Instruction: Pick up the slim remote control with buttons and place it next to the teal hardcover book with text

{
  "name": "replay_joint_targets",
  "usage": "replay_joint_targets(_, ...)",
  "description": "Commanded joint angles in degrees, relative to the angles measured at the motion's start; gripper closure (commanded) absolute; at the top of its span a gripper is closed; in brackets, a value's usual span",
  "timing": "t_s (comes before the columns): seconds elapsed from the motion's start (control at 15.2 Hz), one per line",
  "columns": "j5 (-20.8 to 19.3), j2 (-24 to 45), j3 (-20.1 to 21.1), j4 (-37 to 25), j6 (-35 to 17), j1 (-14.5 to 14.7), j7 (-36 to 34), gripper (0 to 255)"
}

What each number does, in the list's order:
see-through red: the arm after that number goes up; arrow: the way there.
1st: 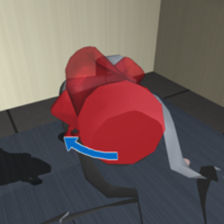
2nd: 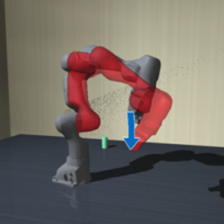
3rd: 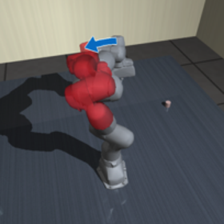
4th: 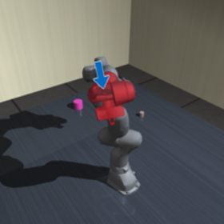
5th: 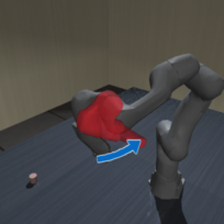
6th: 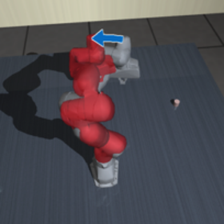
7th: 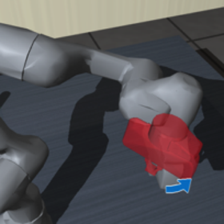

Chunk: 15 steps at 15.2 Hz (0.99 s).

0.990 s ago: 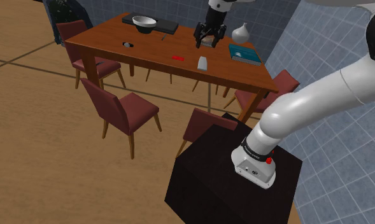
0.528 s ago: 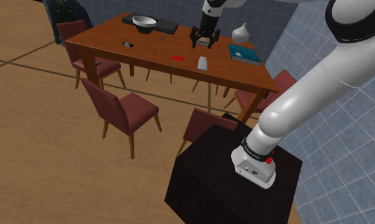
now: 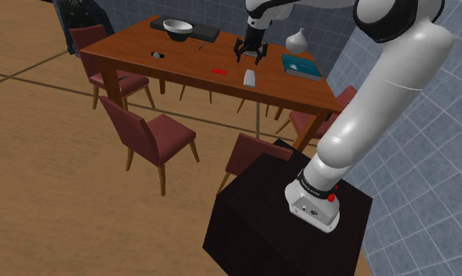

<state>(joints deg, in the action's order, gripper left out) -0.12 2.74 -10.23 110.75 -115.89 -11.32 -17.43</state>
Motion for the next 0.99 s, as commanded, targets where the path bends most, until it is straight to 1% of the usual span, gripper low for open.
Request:
replay_joint_targets(0.0, 1.01, 4.27, -0.89, -3.25, -0.54, -0.99, -0.28, 0)
replay_joint_targets(0.4, 4.35, 15.78, -2.97, -13.24, -0.39, -4.46, -1.22, 0)
replay_joint_targets(0.79, 7.87, 27.54, -4.34, -25.01, 1.40, -8.89, -2.60, 0)
replay_joint_targets(0.92, 8.10, 28.43, -4.32, -25.30, 0.90, -9.18, -2.65, 0)
